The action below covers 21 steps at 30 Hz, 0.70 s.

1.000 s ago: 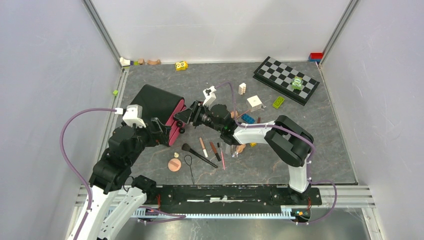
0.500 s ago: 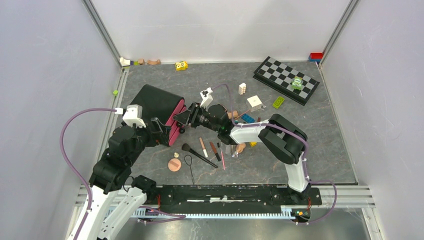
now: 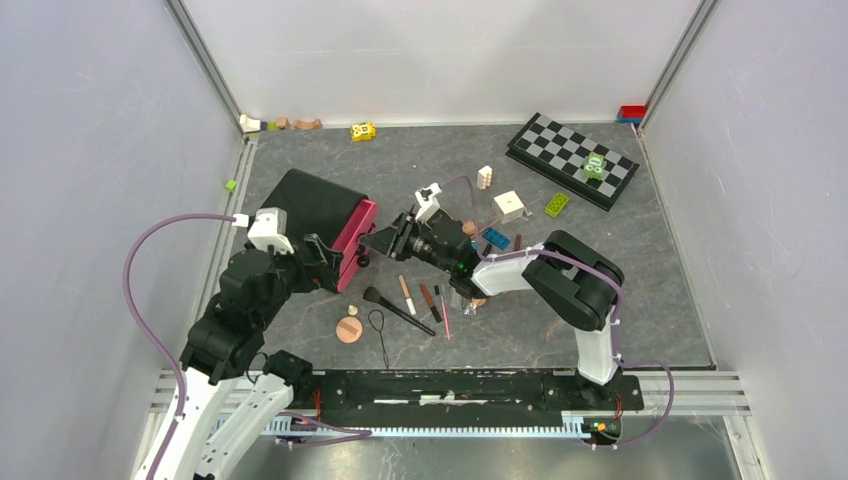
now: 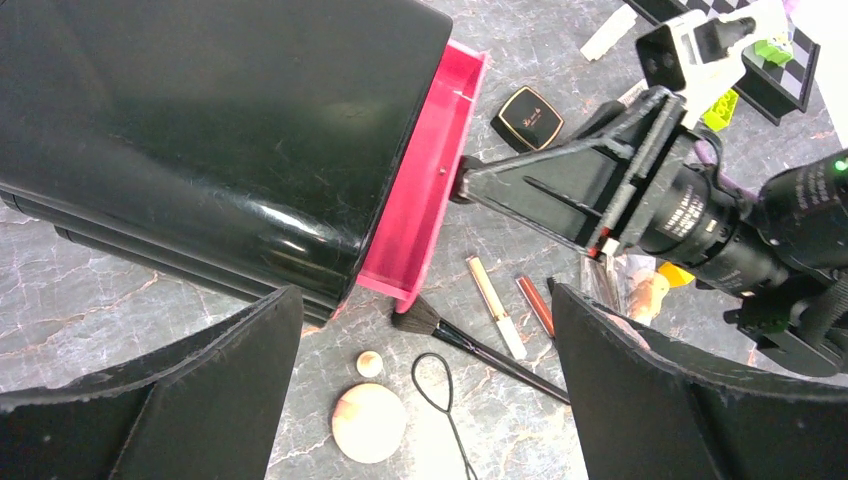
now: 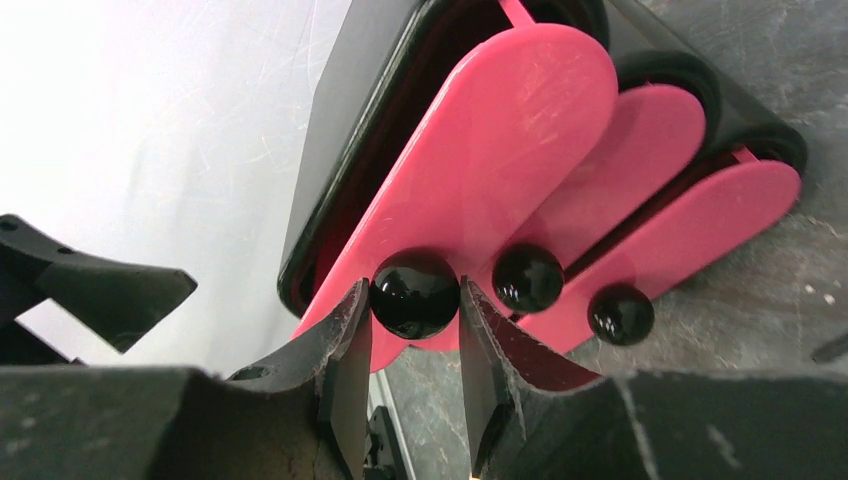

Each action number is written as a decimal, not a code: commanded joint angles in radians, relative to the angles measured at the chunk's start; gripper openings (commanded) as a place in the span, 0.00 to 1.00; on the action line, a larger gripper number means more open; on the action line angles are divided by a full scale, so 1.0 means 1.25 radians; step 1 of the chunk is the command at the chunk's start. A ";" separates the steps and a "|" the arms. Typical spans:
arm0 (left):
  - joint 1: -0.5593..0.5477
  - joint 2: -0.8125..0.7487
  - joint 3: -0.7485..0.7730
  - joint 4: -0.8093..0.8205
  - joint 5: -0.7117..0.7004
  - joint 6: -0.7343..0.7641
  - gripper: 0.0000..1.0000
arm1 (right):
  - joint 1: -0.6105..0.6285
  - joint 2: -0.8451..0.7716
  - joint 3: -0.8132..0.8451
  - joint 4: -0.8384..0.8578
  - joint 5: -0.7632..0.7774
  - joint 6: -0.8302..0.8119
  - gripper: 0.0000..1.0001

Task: Organize the makeup
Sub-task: Open the drawer in the storage box.

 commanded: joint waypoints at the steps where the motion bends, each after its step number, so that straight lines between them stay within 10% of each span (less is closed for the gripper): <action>1: 0.004 0.007 0.002 0.033 -0.010 -0.029 1.00 | -0.012 -0.068 -0.078 0.080 -0.007 0.013 0.28; 21: 0.004 0.011 0.003 0.028 -0.013 -0.028 1.00 | -0.013 -0.174 -0.232 0.061 0.012 -0.027 0.30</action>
